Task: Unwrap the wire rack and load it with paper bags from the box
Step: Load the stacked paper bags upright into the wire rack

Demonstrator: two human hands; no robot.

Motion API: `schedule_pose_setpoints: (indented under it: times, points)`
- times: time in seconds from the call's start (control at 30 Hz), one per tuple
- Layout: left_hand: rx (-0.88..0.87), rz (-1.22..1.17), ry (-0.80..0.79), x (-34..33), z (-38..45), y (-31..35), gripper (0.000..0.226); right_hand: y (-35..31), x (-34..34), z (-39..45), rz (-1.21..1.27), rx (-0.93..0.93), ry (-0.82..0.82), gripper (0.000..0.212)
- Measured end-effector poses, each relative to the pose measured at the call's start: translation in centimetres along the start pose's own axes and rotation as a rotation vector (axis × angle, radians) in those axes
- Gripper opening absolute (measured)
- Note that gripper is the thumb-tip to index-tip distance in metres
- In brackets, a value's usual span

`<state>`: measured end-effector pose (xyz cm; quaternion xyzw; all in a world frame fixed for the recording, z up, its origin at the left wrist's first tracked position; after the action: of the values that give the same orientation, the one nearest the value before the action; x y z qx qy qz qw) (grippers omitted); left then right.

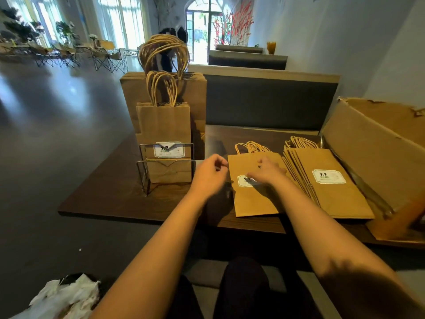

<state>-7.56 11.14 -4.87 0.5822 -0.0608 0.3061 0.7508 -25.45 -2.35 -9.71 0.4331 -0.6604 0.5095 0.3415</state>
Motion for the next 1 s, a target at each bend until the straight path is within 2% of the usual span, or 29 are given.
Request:
schedule_pose_setpoints:
  times: [0.07, 0.1, 0.17, 0.37, 0.47, 0.63, 0.8, 0.9, 0.93, 1.0]
  points:
    - [0.128, 0.043, -0.249, -4.6, -0.5, -1.8, 0.029, 2.8, -0.2, 0.0, -0.066, -0.070, -0.019, 0.103]
    - [0.174, 0.072, -0.340, -6.4, -1.0, -2.7, 0.036, 3.7, -0.1, -0.3, -0.095, -0.079, -0.006, 0.105]
    - [0.237, 0.060, -0.415, -8.7, -1.9, -3.9, 0.042, 4.6, 0.3, -0.7, -0.133, -0.051, 0.046, 0.103]
    - [0.293, -0.094, -0.307, -9.7, -2.3, -4.0, 0.041, 4.0, 1.2, -1.0, -0.033, 0.010, 0.151, 0.096]
    - [0.361, -0.224, -0.261, -9.3, -2.2, -4.4, 0.029, 3.3, 1.2, -1.2, 0.093, 0.058, 0.179, 0.100]
    - [0.327, -0.256, -0.147, -7.1, -1.7, -4.5, 0.023, 2.8, 0.8, -1.3, 0.308, 0.066, 0.183, 0.099]
    - [0.323, -0.341, -0.019, -4.6, -1.3, -4.4, 0.035, 3.4, 0.8, -1.4, 0.775, -0.049, 0.028, 0.094]
    - [0.444, -0.524, 0.012, -4.1, -1.1, -4.7, 0.050, 3.3, 0.2, -1.7, 0.970, -0.112, -0.118, 0.088]
    - [0.490, -0.588, 0.003, -4.1, -1.2, -4.7, 0.048, 3.1, 0.1, -1.9, 1.023, -0.117, -0.162, 0.083]
    - [0.514, -0.631, -0.098, -4.2, -1.2, -4.0, 0.021, 2.6, 0.2, -2.5, 1.151, -0.104, -0.228, 0.074]
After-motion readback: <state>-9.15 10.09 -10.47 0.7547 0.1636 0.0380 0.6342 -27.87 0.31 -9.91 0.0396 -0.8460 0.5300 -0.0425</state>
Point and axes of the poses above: each hand's wrist, its own z-axis towards the middle knuckle, its own x-axis out of the back of the hand, y = z × x, the point moved 8 cm from there along z, towards the middle knuckle, and after that the axes turned 6 degrees about -x, right-handed, at the moved point
